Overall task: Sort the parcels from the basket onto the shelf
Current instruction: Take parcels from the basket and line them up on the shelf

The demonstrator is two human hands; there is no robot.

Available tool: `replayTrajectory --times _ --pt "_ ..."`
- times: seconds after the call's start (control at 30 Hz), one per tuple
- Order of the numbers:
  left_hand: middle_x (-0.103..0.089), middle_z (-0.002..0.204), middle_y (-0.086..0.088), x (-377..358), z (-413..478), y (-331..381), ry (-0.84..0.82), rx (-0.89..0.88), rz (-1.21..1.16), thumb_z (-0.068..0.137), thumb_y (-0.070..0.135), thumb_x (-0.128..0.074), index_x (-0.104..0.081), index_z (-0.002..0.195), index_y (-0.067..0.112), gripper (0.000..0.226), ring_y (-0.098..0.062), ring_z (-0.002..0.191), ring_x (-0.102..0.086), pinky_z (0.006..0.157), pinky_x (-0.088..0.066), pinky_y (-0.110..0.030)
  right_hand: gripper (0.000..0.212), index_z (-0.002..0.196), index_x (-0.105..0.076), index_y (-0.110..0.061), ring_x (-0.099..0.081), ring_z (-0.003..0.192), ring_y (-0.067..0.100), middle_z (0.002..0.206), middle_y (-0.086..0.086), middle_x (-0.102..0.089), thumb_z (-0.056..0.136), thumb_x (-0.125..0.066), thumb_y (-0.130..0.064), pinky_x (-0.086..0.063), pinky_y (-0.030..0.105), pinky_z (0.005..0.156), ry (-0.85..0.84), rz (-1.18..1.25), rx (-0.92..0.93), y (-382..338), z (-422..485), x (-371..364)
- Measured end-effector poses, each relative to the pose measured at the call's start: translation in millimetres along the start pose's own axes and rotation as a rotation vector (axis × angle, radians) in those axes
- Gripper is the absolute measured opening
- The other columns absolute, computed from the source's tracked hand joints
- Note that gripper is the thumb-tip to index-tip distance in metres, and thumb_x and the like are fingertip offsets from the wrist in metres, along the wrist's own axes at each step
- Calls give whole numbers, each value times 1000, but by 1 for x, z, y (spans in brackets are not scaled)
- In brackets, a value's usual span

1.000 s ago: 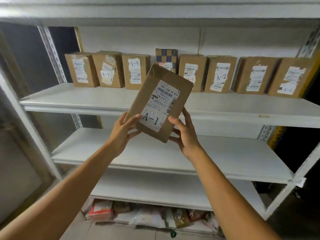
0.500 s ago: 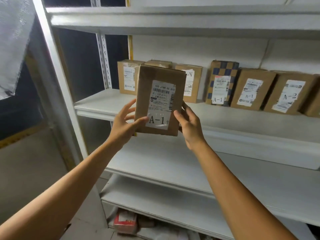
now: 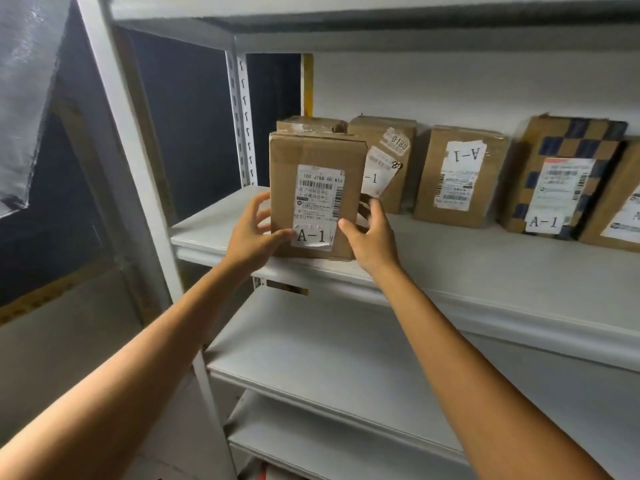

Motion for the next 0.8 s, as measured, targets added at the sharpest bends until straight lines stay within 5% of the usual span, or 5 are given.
replayTrajectory --times 0.13,0.23,0.63,0.8 --pt "-58 128 -7 9 60 -24 -25 -16 45 80 8 -73 -36 122 36 63 -19 107 -62 75 -58 -25 37 108 -47 -19 -63 97 18 105 -5 -66 81 -72 -27 -51 36 82 30 -125 -60 20 54 -33" --pt "-61 123 -6 22 96 -41 -11 -23 53 81 8 -71 -38 123 32 58 -18 106 -64 81 -58 -31 40 109 -47 -15 -63 97 23 107 0 -67 80 -73 -25 -51 42 85 61 -142 -49 31 85 -56" --pt "-66 120 -7 43 171 -80 -117 20 53 83 14 -71 -45 118 23 45 -16 101 -67 89 -54 -34 44 115 -41 -14 -59 105 26 120 3 -63 86 -68 -34 -41 27 77 180 -368 -15 43 121 -90" --pt "-59 130 -4 38 160 -75 -127 39 -9 87 9 -66 -40 139 18 59 -17 110 -61 96 -51 -35 39 118 -44 -15 -60 106 23 120 1 -64 87 -66 -26 -48 33 85 149 -297 -136 40 116 -93"
Point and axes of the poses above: each hand's wrist, its own z-axis towards the middle knuckle, its own x-axis out of the back of the hand, y = z × x, the point moved 8 cm from there along z, towards the middle knuckle
